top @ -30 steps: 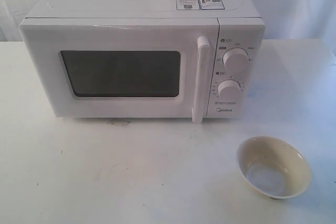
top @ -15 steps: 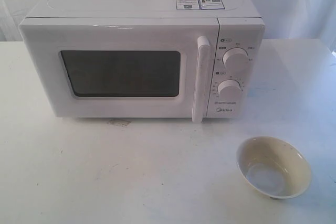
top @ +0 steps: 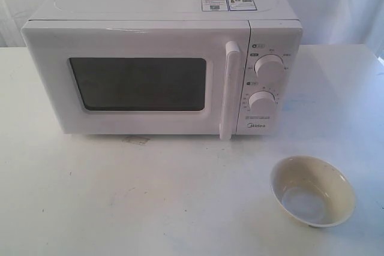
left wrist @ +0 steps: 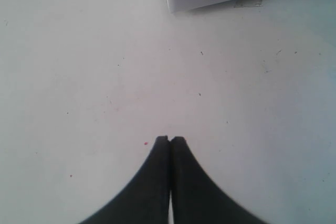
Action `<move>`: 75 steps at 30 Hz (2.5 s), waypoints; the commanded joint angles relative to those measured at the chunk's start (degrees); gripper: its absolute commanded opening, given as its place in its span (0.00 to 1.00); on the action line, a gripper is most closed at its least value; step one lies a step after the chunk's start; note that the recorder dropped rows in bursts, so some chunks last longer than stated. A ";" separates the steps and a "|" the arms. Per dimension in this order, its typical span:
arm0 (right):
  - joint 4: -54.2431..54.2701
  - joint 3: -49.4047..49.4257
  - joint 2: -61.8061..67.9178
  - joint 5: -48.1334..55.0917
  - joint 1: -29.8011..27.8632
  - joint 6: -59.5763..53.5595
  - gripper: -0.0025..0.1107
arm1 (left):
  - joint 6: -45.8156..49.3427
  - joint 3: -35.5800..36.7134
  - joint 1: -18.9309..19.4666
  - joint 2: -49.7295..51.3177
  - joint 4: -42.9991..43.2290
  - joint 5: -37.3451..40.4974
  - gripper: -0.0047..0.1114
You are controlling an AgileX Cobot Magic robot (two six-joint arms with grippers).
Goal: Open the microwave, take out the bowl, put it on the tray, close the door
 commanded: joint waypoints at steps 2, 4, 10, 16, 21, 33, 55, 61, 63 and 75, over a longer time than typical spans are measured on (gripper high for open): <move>0.01 0.24 -0.32 0.02 -0.45 -0.70 0.02 | -0.24 0.23 -0.35 -0.31 -0.34 0.37 0.04; 0.01 0.24 -0.32 0.02 -0.45 -0.70 0.02 | -0.24 0.23 -0.35 -0.31 -0.34 0.37 0.04; 0.01 0.24 -0.32 0.02 -0.45 -0.70 0.02 | -0.24 0.23 -0.35 -0.31 -0.34 0.37 0.04; 0.02 0.24 -0.32 0.13 -0.45 -0.70 0.02 | -0.57 2.91 0.63 -0.41 -0.79 -15.41 0.04; 0.02 0.24 -0.32 0.13 -0.45 -0.70 0.02 | -0.45 11.04 5.41 -0.41 -2.02 -39.47 0.04; 0.12 0.24 -0.32 0.13 -0.45 -0.70 0.02 | -0.22 26.40 8.84 -0.41 -5.05 -53.89 0.04; 0.12 0.24 -0.32 0.13 -0.45 -0.70 0.02 | -0.40 43.40 8.84 -13.89 -5.05 -47.70 0.04; 0.22 0.24 -0.32 0.13 -0.45 -0.70 0.02 | -0.39 43.40 8.84 -13.89 -5.05 -47.92 0.04; 0.22 0.24 -0.32 0.13 -0.45 -0.70 0.02 | -0.39 43.40 8.84 -13.89 -5.05 -47.92 0.04; 0.22 0.24 -0.32 0.13 -0.45 -0.70 0.02 | -0.25 43.40 8.84 -13.89 -5.05 -47.92 0.04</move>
